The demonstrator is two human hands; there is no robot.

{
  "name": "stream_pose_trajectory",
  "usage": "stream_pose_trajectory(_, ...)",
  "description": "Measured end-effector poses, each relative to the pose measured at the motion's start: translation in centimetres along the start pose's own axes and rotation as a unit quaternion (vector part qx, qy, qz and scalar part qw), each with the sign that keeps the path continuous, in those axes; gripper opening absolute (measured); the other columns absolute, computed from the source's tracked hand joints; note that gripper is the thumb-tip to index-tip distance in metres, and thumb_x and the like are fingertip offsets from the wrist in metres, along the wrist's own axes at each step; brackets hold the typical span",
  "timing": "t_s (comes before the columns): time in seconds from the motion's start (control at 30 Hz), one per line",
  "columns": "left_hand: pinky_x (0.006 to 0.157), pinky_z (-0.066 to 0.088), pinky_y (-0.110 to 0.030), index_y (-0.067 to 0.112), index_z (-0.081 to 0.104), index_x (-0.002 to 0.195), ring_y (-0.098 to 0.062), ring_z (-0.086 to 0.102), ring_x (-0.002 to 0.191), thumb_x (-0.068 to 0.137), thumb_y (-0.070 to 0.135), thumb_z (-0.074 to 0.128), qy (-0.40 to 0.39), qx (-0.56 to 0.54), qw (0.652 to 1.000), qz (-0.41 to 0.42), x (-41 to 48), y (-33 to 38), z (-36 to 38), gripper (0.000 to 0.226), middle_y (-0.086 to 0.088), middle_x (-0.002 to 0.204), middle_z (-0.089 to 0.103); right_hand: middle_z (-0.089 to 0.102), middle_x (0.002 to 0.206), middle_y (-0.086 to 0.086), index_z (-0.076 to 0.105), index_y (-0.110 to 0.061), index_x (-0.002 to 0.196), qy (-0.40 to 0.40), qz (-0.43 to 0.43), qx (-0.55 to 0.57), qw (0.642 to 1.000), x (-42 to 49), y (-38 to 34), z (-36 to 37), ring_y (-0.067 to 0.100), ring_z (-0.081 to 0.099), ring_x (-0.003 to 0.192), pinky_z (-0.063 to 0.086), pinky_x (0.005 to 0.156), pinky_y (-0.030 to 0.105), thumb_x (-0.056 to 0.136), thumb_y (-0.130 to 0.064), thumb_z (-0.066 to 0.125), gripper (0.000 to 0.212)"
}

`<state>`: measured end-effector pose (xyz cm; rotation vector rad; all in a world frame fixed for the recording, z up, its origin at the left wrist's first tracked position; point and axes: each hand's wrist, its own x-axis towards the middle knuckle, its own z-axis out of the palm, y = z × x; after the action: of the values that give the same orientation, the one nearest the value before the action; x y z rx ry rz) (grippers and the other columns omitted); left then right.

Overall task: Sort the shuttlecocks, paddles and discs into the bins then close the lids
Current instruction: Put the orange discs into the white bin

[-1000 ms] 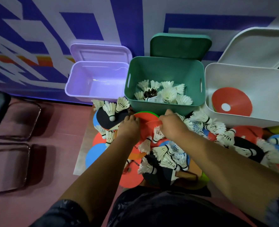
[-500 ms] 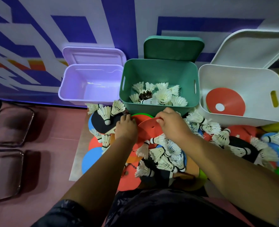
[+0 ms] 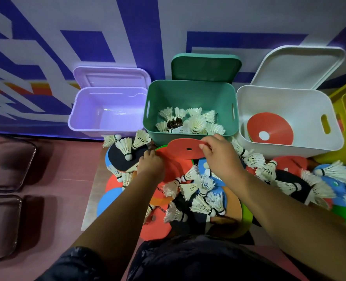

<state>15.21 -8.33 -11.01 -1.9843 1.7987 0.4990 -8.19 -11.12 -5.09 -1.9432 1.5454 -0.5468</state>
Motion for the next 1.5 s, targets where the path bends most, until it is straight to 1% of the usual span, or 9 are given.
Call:
stream_pose_trajectory(0.17, 0.109, 0.041, -0.046, 0.022, 0.048, 0.144, -0.035, 0.043, 0.132, 0.094, 0.020, 0.055, 0.056, -0.007, 0.998, 0.029, -0.9, 0.3, 1.4, 0.050, -0.012, 0.143, 0.047, 0.059, 0.108, -0.007, 0.072, -0.018, 0.116, 0.018, 0.011, 0.014, 1.000, -0.7, 0.1, -0.4, 0.011, 0.059, 0.093, 0.045, 0.079, 0.022, 0.107, -0.025, 0.060, 0.017)
stream_pose_trajectory(0.27, 0.114, 0.039, -0.048, 0.026, 0.037, 0.152, -0.037, 0.039, 0.137, 0.094, 0.025, 0.059, 0.045, 0.011, 0.998, 0.038, -1.2, 0.6, 1.6, 0.062, -0.014, 0.147, 0.041, 0.059, 0.107, -0.008, 0.073, -0.019, 0.115, 0.030, 0.022, 0.022, 0.999, -1.0, 0.3, -0.3, 0.011, 0.060, 0.094, 0.048, 0.082, 0.029, 0.106, -0.027, 0.060, 0.017)
stream_pose_trajectory(0.4, 0.114, 0.039, -0.047, 0.020, 0.032, 0.149, -0.036, 0.038, 0.137, 0.091, 0.024, 0.065, 0.029, 0.053, 0.997, 0.037, -0.7, 0.9, 1.7, 0.067, -0.015, 0.147, 0.038, 0.059, 0.101, -0.010, 0.073, -0.022, 0.111, 0.043, 0.037, 0.024, 0.998, -1.5, 0.5, -0.2, 0.011, 0.059, 0.092, 0.047, 0.079, 0.031, 0.106, -0.029, 0.060, 0.015)
stream_pose_trajectory(0.57, 0.112, 0.039, -0.044, 0.018, 0.047, 0.148, -0.032, 0.041, 0.139, 0.096, 0.027, 0.063, 0.006, 0.121, 0.990, 0.065, -0.6, 0.7, 1.8, 0.055, -0.010, 0.148, 0.047, 0.059, 0.099, -0.009, 0.073, -0.022, 0.109, 0.052, 0.048, 0.040, 0.997, -2.1, 0.7, -0.3, 0.009, 0.058, 0.091, 0.045, 0.078, 0.025, 0.106, -0.026, 0.061, 0.014)
stream_pose_trajectory(0.67, 0.110, 0.039, -0.043, 0.018, 0.062, 0.137, -0.031, 0.045, 0.135, 0.099, 0.023, 0.059, -0.002, 0.159, 0.983, 0.093, -1.0, 0.2, 1.6, 0.038, -0.006, 0.142, 0.057, 0.060, 0.099, -0.008, 0.074, -0.021, 0.109, 0.055, 0.051, 0.043, 0.996, -2.2, 0.8, -0.3, 0.010, 0.059, 0.091, 0.044, 0.078, 0.025, 0.105, -0.026, 0.061, 0.014)
stream_pose_trajectory(0.9, 0.104, 0.040, -0.043, 0.022, 0.067, 0.130, -0.027, 0.046, 0.130, 0.095, 0.029, 0.063, 0.001, 0.190, 0.970, 0.154, -2.4, -1.2, 0.6, 0.035, -0.002, 0.136, 0.063, 0.060, 0.099, -0.008, 0.074, -0.020, 0.109, 0.059, 0.060, 0.054, 0.995, -2.6, 1.0, -0.1, 0.012, 0.061, 0.090, 0.048, 0.080, 0.030, 0.105, -0.027, 0.062, 0.014)
stream_pose_trajectory(1.07, 0.122, 0.027, -0.050, 0.029, 0.054, 0.147, -0.030, 0.036, 0.145, 0.078, 0.064, 0.078, -0.017, 0.250, 0.945, 0.210, -4.4, -2.1, 1.9, 0.080, -0.001, 0.152, 0.049, 0.060, 0.098, -0.010, 0.074, -0.021, 0.106, 0.055, 0.057, 0.059, 0.995, -2.5, 1.1, 0.2, 0.012, 0.061, 0.088, 0.051, 0.081, 0.032, 0.104, -0.027, 0.063, 0.013)
stream_pose_trajectory(1.3, 0.124, 0.022, -0.053, 0.026, 0.049, 0.153, -0.030, 0.031, 0.149, 0.070, 0.086, 0.069, -0.027, 0.271, 0.941, 0.199, -4.6, -1.1, 1.6, 0.103, -0.004, 0.160, 0.043, 0.059, 0.097, -0.011, 0.073, -0.022, 0.105, 0.041, 0.052, 0.072, 0.995, -2.2, 1.1, 0.6, 0.011, 0.060, 0.087, 0.050, 0.078, 0.032, 0.105, -0.028, 0.062, 0.012)
stream_pose_trajectory(1.5, 0.124, 0.023, -0.049, 0.035, 0.047, 0.153, -0.027, 0.033, 0.148, 0.080, 0.076, 0.069, -0.003, 0.228, 0.953, 0.202, -5.1, -1.7, 2.2, 0.087, 0.003, 0.156, 0.046, 0.060, 0.099, -0.009, 0.073, -0.022, 0.105, 0.036, 0.042, 0.077, 0.996, -2.3, 1.4, 0.3, 0.009, 0.059, 0.087, 0.044, 0.074, 0.027, 0.105, -0.026, 0.063, 0.011)
